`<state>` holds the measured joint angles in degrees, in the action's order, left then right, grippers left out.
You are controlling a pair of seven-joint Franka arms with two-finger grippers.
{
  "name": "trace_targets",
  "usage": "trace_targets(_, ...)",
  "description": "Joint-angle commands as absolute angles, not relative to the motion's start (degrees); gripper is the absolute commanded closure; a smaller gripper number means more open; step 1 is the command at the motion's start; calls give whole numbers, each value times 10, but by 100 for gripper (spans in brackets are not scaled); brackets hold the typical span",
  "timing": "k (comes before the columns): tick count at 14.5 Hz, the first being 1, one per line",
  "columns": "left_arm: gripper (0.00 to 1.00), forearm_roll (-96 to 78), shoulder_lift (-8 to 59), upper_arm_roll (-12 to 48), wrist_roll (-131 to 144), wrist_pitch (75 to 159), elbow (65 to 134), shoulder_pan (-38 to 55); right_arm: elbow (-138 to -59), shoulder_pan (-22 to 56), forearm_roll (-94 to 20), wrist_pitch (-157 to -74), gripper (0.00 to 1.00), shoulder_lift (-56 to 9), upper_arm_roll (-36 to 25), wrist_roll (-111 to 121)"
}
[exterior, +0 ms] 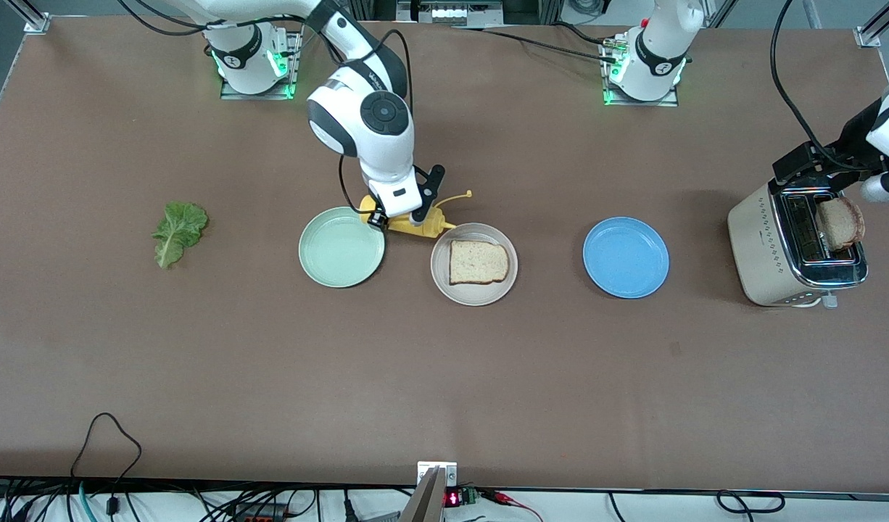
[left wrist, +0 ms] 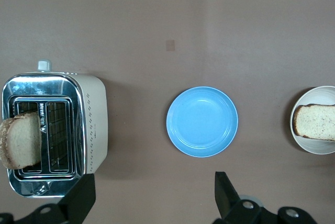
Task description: Make sandwich in beige plate with both arms
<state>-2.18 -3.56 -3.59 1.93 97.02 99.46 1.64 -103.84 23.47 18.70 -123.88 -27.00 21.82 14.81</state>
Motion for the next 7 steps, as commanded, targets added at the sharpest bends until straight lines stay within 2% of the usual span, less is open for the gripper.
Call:
trace_targets(1,0,-3,-36,-33,11,970,989,21,-997,259,199,-1209,94,-292,203,133)
trace_targets(7,0,-3,-38,-26,11,968,989,21,-993,265,199,-1208,94,-295,197,123)
